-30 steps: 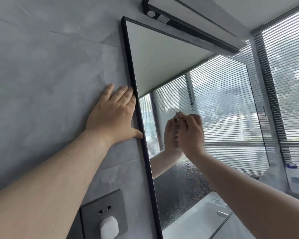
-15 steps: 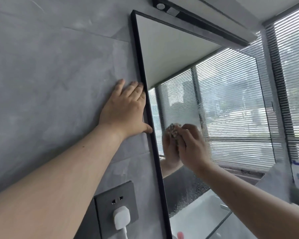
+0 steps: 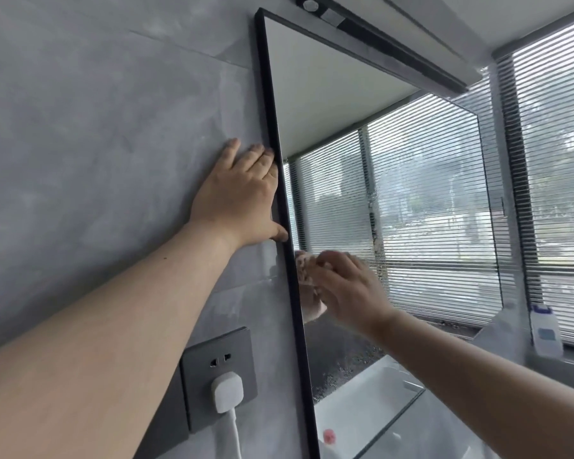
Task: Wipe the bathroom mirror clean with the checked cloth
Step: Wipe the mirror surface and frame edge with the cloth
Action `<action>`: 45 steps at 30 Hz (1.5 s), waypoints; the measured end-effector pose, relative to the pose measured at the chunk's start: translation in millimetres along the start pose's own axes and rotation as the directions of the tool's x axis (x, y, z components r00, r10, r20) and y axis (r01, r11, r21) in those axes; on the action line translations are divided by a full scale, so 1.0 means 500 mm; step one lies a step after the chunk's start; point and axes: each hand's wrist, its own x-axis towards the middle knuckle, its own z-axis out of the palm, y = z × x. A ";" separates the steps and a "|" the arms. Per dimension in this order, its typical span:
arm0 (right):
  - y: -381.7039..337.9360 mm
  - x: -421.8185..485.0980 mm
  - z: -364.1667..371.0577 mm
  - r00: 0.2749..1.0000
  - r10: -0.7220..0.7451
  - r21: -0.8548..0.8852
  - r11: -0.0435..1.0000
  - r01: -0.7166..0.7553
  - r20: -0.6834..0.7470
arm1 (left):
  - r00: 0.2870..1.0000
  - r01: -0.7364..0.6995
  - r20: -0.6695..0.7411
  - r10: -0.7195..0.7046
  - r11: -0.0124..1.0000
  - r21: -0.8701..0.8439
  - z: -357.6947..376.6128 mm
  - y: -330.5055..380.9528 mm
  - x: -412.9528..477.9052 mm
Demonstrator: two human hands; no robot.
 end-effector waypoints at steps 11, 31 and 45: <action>-0.004 0.122 0.002 0.968 0.211 0.064 0.977 -0.204 -0.135 | 1.000 0.008 0.002 -0.008 1.000 -0.016 -0.001 0.000 -0.001; 0.012 -0.060 0.024 0.764 0.644 0.126 0.761 -0.636 -0.035 | 0.992 -0.049 0.123 0.037 0.995 0.090 0.010 0.029 -0.034; -0.056 -0.050 0.010 0.611 0.789 0.229 0.585 -0.778 0.060 | 0.994 -0.035 0.103 0.026 0.996 0.085 0.015 0.030 -0.031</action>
